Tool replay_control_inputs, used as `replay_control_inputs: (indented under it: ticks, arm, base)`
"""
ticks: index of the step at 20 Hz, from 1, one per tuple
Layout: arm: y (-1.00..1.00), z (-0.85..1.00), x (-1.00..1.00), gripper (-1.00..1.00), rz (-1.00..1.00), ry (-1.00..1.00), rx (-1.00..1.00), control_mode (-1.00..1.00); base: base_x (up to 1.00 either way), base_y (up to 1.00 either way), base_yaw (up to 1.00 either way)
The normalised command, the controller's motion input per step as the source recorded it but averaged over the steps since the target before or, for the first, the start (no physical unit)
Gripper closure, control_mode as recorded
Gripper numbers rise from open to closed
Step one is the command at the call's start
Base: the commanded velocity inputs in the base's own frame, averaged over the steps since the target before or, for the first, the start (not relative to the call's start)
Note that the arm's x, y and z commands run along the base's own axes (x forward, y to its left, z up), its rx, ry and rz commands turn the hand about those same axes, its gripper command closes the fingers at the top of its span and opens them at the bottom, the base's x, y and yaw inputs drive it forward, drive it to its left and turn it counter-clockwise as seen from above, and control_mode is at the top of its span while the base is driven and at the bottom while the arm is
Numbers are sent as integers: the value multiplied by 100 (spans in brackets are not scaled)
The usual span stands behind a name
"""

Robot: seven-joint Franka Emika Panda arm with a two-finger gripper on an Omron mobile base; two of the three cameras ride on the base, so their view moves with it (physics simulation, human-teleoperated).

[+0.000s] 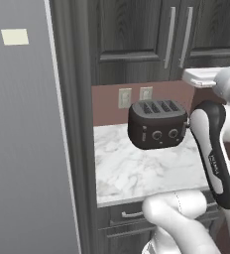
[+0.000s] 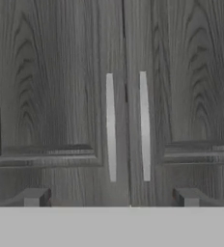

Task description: Open the cabinet directly in front. Then move the liquor and the mug to the dining counter with the jar on it.

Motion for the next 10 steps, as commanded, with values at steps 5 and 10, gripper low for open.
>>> replay_control_inputs:
  ticks: [5,10]
  arm:
    - [0,0,81,-100,0,6,0,-100]
    - [0,0,98,-100,0,9,0,-100]
  base:
    - [0,0,0]
    - [0,0,0]
